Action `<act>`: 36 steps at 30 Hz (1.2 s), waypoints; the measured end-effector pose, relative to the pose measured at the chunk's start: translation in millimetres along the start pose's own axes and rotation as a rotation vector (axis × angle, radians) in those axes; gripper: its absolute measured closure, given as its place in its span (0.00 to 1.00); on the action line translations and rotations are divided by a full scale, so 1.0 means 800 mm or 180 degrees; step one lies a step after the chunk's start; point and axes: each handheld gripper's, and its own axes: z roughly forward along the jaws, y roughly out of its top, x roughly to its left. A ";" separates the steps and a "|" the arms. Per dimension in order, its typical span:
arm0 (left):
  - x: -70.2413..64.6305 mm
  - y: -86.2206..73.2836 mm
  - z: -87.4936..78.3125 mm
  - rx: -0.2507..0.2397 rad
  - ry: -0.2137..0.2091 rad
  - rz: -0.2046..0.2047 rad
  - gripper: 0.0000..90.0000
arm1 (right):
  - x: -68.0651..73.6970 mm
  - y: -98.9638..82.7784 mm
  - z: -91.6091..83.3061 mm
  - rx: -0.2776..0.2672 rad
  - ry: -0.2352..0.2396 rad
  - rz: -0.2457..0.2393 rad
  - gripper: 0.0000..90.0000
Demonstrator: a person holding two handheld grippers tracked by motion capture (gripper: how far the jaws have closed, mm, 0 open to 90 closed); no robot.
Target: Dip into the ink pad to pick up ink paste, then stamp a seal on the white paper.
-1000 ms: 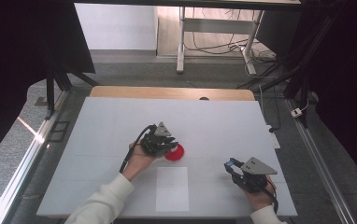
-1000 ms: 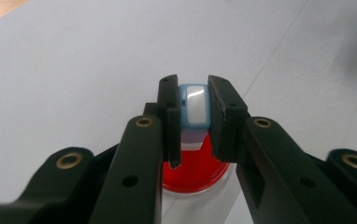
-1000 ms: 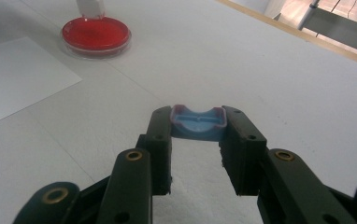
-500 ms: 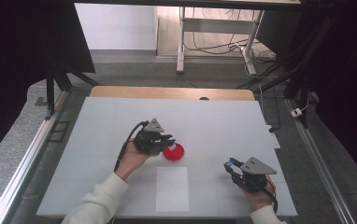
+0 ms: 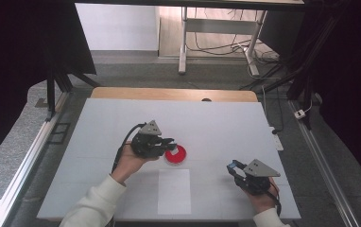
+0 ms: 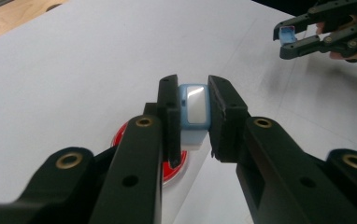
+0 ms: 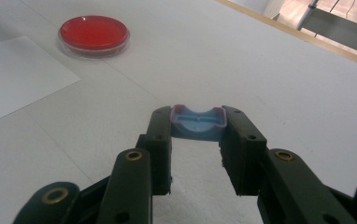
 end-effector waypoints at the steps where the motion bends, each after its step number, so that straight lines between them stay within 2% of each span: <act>1: -0.001 0.000 -0.001 -0.0005 -0.0020 -0.0002 0.84 | 0.000 0.000 0.000 -0.0004 -0.0001 0.0002 0.72; 12: -0.011 -0.008 -0.010 -0.0023 -0.0172 0.0007 0.84 | 0.000 0.000 0.000 0.0004 0.0004 0.0010 0.72; 15: -0.015 -0.011 -0.011 0.0005 -0.0173 0.0032 0.84 | 0.000 0.000 -0.001 -0.0004 0.0000 0.0012 0.72; 21: -0.013 -0.018 -0.011 0.0021 -0.0198 -0.0032 0.84 | 0.000 0.000 -0.001 -0.0005 0.0006 0.0005 0.72; 36: -0.029 -0.024 -0.007 0.0078 -0.0243 0.0062 0.84 | 0.000 0.000 -0.001 -0.0011 0.0003 0.0023 0.72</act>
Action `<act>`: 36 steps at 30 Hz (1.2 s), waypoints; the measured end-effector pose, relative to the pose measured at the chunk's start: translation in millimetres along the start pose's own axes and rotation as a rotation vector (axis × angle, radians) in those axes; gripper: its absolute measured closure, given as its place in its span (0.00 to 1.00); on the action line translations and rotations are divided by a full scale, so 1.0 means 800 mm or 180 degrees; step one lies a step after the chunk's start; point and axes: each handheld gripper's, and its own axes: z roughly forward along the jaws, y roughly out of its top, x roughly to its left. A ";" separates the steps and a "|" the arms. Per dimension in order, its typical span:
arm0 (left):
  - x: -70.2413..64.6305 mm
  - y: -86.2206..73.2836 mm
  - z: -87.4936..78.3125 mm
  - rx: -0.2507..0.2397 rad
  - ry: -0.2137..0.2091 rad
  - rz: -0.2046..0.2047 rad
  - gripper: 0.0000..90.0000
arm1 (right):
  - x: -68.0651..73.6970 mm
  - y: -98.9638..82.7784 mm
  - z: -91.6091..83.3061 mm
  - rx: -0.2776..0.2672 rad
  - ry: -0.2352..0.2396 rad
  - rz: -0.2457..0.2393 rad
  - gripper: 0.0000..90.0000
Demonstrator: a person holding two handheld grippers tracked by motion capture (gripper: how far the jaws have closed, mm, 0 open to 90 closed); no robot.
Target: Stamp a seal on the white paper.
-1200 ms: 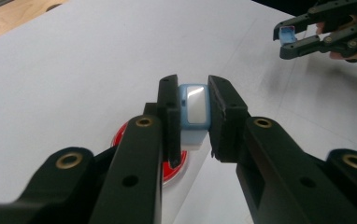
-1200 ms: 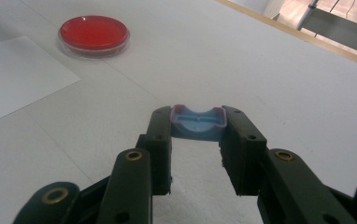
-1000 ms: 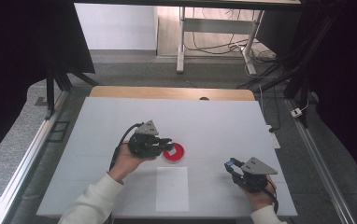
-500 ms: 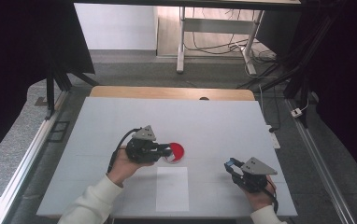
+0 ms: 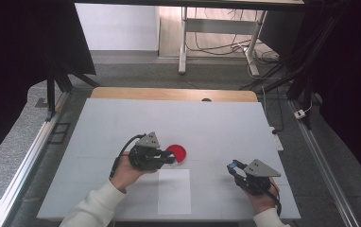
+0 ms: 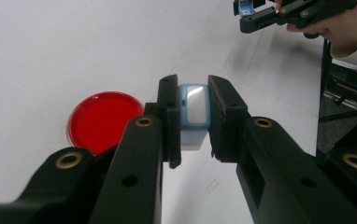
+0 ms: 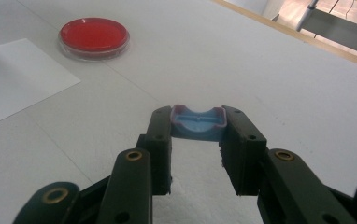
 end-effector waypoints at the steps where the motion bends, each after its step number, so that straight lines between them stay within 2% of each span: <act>1: -0.001 -0.001 0.000 -0.0002 -0.0008 0.0005 0.84 | 0.000 0.000 0.000 0.0001 -0.0002 0.0001 0.72; 13: -0.015 -0.006 0.005 0.0060 -0.0057 0.0095 0.84 | -0.001 0.000 -0.001 0.0006 -0.0019 0.0009 0.72; 18: -0.023 -0.015 0.005 0.0070 -0.0067 0.0101 0.84 | -0.001 0.000 0.001 0.0010 -0.0006 0.0014 0.72; 26: -0.034 -0.031 0.019 0.0173 -0.0095 0.0131 0.84 | 0.000 0.000 0.001 0.0005 -0.0006 0.0007 0.72; 31: -0.037 -0.038 0.025 0.0268 -0.0102 0.0193 0.84 | 0.000 0.000 0.002 0.0012 -0.0001 0.0002 0.72; 36: -0.038 -0.041 0.029 0.0272 -0.0072 0.0229 0.84 | 0.000 0.000 0.002 0.0024 -0.0008 -0.0003 0.72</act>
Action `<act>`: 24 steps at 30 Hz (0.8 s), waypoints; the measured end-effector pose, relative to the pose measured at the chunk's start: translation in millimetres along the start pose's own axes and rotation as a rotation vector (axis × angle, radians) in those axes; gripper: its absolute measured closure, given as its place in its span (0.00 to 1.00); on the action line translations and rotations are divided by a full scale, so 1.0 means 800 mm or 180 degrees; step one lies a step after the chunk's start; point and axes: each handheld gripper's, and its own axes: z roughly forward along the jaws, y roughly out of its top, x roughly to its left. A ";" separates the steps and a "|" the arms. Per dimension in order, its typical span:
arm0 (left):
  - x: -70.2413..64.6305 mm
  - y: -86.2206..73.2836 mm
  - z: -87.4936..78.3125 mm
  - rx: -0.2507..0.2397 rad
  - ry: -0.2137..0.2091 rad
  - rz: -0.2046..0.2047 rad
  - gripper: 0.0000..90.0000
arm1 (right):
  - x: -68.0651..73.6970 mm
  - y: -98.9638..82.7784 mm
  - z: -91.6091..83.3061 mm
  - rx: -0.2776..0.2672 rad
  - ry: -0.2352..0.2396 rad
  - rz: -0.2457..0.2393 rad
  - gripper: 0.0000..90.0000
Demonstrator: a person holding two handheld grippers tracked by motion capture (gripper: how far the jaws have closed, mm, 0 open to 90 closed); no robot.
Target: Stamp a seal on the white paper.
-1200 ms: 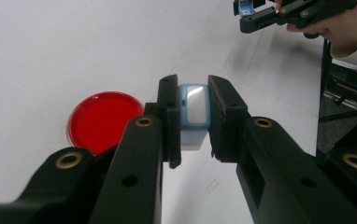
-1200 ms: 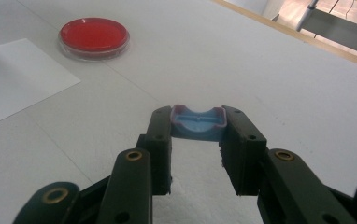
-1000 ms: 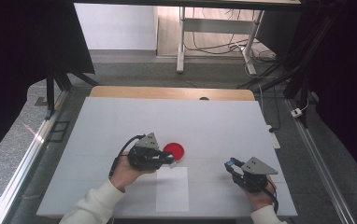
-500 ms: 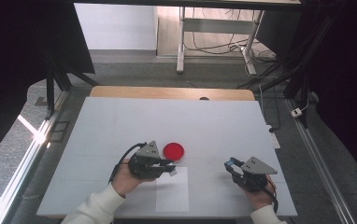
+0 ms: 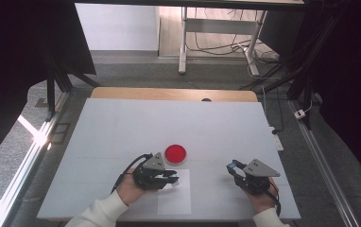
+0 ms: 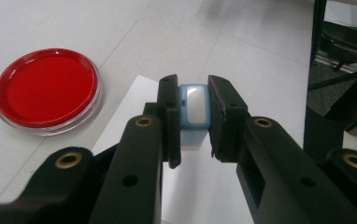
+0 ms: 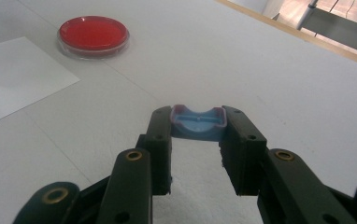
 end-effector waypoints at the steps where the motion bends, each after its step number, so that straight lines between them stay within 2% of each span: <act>1: 0.000 0.000 0.001 -0.0005 0.0015 0.0009 0.84 | 0.000 0.000 0.000 -0.0010 0.0006 0.0005 0.72; 11: -0.001 -0.002 0.009 0.0079 0.0082 0.0112 0.84 | 0.000 0.000 0.000 0.0002 0.0005 0.0004 0.72; 24: -0.001 -0.007 0.019 0.0133 0.0090 0.0120 0.84 | 0.000 -0.001 0.001 0.0002 0.0007 0.0000 0.72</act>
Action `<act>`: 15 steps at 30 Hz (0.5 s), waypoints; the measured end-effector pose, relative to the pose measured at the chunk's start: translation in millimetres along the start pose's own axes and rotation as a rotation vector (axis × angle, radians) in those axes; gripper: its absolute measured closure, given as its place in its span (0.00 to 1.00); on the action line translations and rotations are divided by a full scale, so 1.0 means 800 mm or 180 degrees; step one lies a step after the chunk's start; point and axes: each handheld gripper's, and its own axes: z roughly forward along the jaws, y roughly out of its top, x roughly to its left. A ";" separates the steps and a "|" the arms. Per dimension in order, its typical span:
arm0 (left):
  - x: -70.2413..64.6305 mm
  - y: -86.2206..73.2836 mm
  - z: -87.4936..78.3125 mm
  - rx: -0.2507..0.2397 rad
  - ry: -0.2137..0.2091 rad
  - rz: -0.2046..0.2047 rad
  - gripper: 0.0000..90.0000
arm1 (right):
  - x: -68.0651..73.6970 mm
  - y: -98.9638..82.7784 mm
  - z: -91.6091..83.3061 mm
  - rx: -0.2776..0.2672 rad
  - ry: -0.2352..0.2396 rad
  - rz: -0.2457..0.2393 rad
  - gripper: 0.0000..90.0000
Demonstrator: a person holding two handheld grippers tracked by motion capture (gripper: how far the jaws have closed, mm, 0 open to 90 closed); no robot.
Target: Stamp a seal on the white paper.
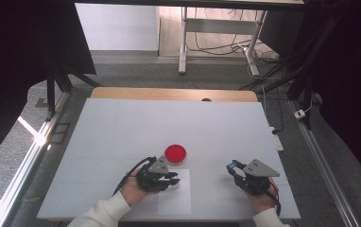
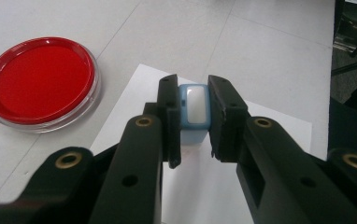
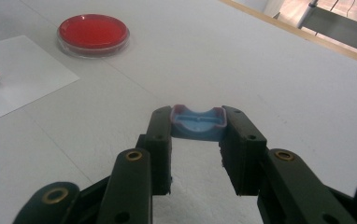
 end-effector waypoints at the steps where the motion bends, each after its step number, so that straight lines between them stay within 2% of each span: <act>1: 0.000 0.000 0.000 0.0002 0.0003 0.0002 0.84 | 0.000 0.000 0.000 0.0000 0.0000 -0.0001 0.72; 15: -0.001 0.000 0.004 0.0028 0.0062 0.0012 0.84 | 0.000 0.000 0.000 0.0023 0.0000 -0.0003 0.72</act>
